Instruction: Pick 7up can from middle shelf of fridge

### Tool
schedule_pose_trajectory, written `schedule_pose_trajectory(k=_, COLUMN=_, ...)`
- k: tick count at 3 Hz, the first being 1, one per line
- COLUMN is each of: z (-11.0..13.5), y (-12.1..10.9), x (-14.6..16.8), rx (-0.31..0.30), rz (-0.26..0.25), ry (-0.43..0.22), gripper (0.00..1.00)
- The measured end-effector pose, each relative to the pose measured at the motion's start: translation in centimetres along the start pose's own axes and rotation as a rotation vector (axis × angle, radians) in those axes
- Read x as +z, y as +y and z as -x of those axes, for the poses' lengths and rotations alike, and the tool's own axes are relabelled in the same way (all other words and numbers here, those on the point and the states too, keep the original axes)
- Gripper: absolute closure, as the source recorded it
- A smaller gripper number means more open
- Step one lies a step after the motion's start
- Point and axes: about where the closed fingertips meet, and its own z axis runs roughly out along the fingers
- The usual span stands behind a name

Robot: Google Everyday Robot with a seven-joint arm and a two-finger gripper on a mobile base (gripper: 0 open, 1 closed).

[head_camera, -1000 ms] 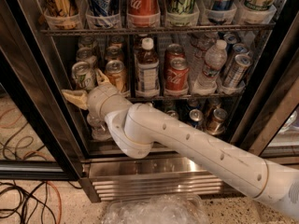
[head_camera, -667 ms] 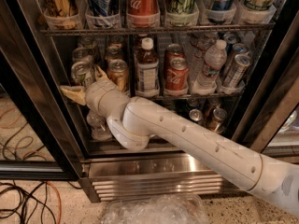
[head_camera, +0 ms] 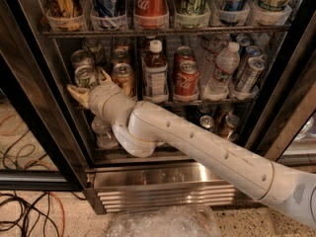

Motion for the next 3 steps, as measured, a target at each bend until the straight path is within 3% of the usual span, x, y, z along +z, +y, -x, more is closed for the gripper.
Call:
schedule_pose_trajectory(k=2, z=0.0, y=0.0, x=0.0, rx=0.0, rz=0.0, ry=0.0, gripper=0.9)
schedule_pose_trajectory(k=3, z=0.0, y=0.01, x=0.0, rx=0.0, rz=0.0, ry=0.0, gripper=1.0)
